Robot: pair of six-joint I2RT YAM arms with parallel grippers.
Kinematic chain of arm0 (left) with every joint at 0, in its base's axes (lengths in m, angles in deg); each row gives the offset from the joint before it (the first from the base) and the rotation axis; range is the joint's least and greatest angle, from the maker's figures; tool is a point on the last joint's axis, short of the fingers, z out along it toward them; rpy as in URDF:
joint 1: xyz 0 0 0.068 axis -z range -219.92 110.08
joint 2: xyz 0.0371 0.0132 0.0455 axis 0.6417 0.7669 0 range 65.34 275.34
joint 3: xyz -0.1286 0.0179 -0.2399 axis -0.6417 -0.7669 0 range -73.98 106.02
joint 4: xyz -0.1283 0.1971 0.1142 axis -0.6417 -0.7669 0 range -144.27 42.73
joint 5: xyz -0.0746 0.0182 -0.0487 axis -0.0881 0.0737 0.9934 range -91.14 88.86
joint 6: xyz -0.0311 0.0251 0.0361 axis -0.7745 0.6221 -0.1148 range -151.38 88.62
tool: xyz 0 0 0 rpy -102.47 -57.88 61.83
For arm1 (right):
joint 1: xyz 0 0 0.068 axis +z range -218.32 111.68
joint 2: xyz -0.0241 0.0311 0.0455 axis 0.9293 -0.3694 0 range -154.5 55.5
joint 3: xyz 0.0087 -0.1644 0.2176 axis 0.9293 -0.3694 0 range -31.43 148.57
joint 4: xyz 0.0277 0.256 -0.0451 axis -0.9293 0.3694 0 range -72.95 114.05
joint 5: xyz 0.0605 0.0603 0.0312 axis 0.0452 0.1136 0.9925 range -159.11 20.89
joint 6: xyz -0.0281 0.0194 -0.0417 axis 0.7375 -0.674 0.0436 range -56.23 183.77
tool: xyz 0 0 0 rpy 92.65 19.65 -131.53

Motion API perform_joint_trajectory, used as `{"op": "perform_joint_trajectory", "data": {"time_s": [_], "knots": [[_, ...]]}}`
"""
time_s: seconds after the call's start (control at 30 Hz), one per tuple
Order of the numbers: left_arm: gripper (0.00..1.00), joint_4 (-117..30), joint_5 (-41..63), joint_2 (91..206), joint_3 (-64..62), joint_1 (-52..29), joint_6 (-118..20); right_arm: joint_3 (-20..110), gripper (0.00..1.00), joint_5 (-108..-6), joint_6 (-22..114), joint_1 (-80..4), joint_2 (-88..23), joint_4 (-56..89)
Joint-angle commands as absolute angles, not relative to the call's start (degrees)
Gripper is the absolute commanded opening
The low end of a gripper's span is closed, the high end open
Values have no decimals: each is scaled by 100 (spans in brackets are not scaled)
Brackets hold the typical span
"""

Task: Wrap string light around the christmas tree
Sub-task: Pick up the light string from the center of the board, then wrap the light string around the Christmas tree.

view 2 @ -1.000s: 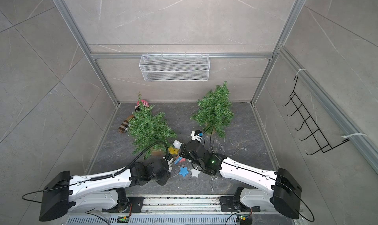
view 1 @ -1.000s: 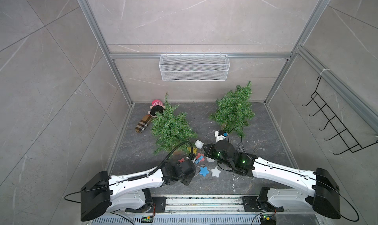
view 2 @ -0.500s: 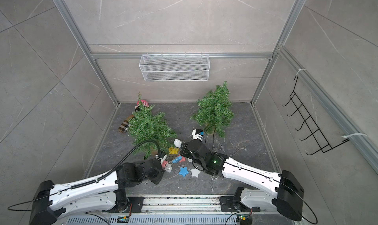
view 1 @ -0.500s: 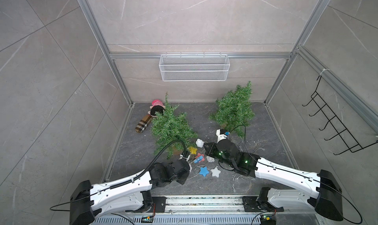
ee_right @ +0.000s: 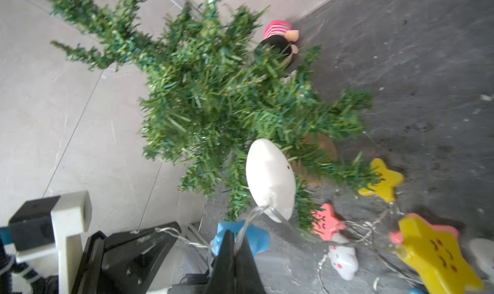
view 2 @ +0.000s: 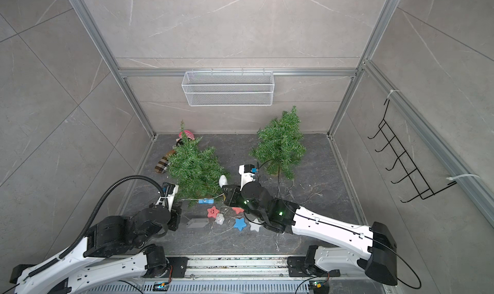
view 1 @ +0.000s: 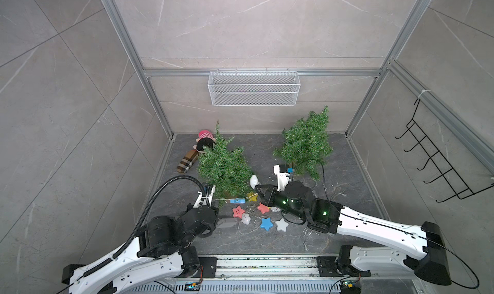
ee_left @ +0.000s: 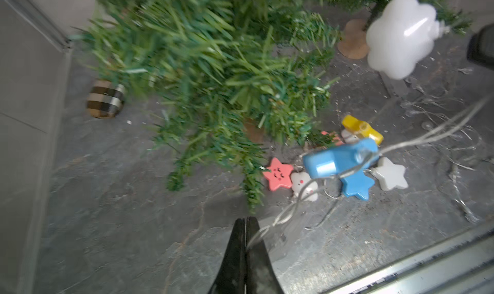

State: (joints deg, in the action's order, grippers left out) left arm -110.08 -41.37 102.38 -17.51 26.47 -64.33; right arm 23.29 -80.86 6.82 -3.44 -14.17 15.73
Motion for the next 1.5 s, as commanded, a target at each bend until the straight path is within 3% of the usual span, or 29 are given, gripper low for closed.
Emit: {"op": "perform_joint_trajectory", "data": {"time_s": [0.0,0.33,0.57,0.67,0.8,0.87,1.3,1.47], "knots": [[0,-11703,-5152,10189,-1276,2649,-6212,2544,0,-8038,820,-172,-1734,1144],[0,-11863,-6072,9792,-1163,2614,-6514,2961,0,-7836,780,63,-2495,826],[0,-11112,-6115,10656,-1200,2456,-6019,2960,0,-7936,804,68,-2646,808],[0,-10306,-5196,10532,-1430,1507,-5391,2858,0,-8043,778,76,-2634,791],[0,-9590,-2393,10636,-1838,-794,-4972,2628,0,-8268,729,76,-2545,734],[0,-9540,-1504,11076,-1894,-1570,-4990,2589,0,-8296,742,75,-2525,781],[0,-8728,-955,11701,-2186,-3307,-4389,2698,0,-8520,645,61,-2930,847],[0,-8314,-703,12180,-1633,-3438,-3999,2839,0,-8498,407,64,-3223,735]]}}
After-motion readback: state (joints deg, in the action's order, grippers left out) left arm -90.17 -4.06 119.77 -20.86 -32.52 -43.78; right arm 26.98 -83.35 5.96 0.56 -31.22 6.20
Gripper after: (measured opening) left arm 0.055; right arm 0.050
